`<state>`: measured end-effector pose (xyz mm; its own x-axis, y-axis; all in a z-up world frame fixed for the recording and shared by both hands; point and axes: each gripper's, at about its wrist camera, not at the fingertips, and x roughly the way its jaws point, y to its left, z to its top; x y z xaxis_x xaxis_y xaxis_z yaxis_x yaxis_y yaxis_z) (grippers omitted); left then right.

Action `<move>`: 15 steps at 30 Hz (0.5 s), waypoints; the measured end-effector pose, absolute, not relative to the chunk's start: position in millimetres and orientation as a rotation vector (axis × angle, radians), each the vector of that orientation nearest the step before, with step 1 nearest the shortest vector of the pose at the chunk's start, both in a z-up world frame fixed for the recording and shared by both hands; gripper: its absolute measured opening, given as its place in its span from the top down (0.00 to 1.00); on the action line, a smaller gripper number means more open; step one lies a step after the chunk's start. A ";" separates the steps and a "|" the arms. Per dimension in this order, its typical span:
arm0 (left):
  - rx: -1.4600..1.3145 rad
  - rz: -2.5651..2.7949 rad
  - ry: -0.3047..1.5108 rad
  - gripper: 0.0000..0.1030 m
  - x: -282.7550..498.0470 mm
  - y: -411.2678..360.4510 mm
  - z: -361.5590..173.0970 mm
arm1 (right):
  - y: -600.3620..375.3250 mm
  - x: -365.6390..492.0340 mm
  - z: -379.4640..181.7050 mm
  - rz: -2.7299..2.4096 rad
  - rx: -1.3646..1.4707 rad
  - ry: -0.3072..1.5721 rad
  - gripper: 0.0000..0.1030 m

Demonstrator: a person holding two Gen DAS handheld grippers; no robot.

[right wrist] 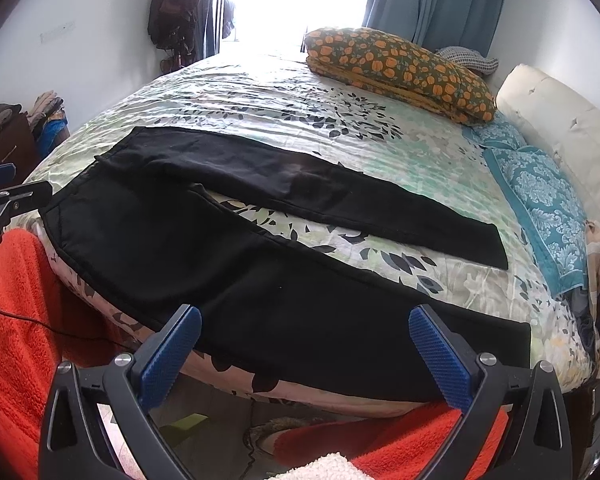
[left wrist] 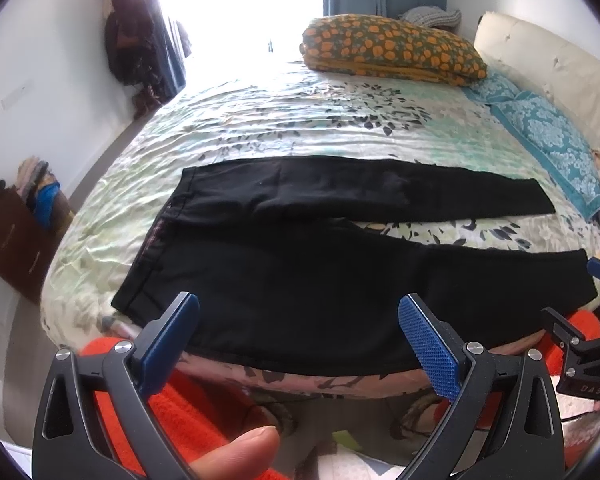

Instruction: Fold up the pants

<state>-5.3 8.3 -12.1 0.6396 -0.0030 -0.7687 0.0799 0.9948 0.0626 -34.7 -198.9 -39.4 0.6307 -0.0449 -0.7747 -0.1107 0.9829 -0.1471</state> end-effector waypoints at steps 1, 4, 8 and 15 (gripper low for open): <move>0.095 -0.047 0.876 0.02 -5.8 8.2 -12.2 | -198.5 -34.4 -39.2 0.037 -0.186 0.889 0.00; 0.095 -0.052 0.877 0.02 -5.3 9.4 -12.7 | -200.0 -33.9 -39.3 0.032 -0.174 0.892 0.00; 0.105 -0.056 0.889 0.02 -4.7 7.7 -15.5 | -200.9 -32.0 -40.9 0.034 -0.169 0.903 0.00; 0.123 -0.068 0.890 0.02 -5.9 0.6 -16.3 | -200.7 -30.4 -41.9 0.038 -0.170 0.907 0.00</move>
<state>-5.9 0.6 -16.3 0.6276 -0.0080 -0.7785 0.1101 0.9908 0.0786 -30.4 -200.7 -41.9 0.6165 -0.0387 -0.7864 -0.1049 0.9858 -0.1308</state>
